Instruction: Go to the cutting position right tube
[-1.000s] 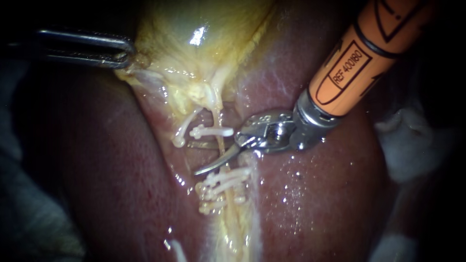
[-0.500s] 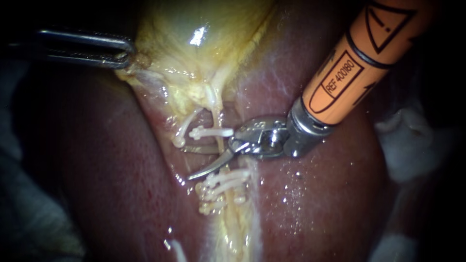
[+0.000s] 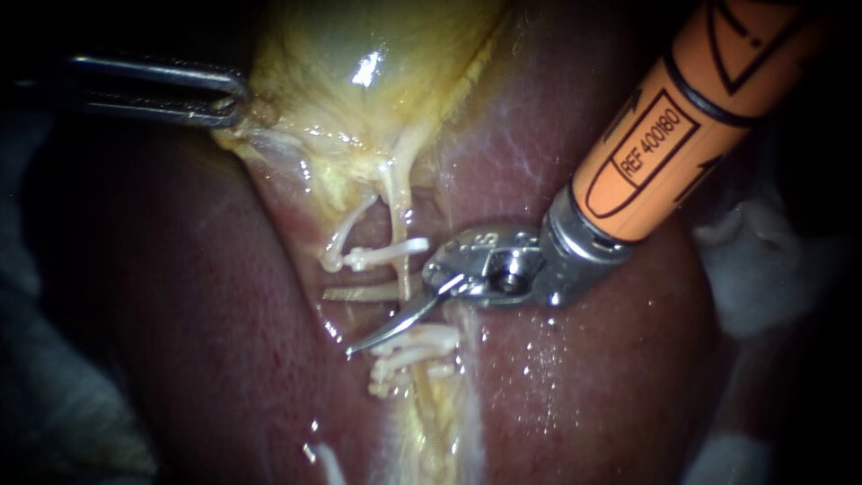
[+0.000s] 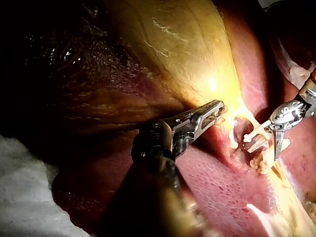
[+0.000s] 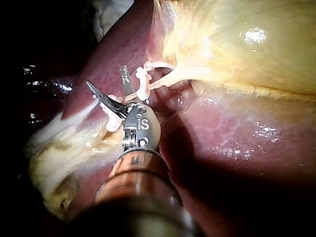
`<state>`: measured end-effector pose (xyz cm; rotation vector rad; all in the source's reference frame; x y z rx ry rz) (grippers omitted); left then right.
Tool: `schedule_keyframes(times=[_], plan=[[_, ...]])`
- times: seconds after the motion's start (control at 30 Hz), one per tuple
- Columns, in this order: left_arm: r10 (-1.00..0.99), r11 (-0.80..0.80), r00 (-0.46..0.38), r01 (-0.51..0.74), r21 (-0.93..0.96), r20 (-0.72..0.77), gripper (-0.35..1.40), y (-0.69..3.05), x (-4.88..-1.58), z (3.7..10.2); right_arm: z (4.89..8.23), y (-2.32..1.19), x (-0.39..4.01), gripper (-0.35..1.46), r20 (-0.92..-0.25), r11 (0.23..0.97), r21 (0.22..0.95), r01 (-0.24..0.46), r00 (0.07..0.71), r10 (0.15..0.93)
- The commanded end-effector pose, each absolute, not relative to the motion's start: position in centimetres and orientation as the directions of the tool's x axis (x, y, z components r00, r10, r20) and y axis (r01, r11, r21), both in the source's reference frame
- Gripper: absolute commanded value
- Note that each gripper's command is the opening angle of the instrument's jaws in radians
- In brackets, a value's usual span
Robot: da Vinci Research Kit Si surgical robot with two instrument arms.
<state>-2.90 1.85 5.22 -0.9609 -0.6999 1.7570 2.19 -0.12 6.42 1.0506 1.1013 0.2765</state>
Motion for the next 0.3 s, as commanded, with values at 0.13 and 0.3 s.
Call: schedule_keyframes(times=[0.13, 0.3], plan=[[0.933, -0.358, -0.211, -0.478, -0.802, -0.291, -0.35, 1.85, -2.90, 5.21, 6.43, -0.12, 2.19, 1.28, -0.593, 0.519, 0.803, 0.293, 0.475, 0.650], [0.933, -0.358, -0.211, -0.478, -0.802, -0.291, -0.35, 1.86, -2.90, 5.22, 6.44, -0.12, 2.20, 1.26, -0.593, 0.523, 0.803, 0.286, 0.471, 0.653]])
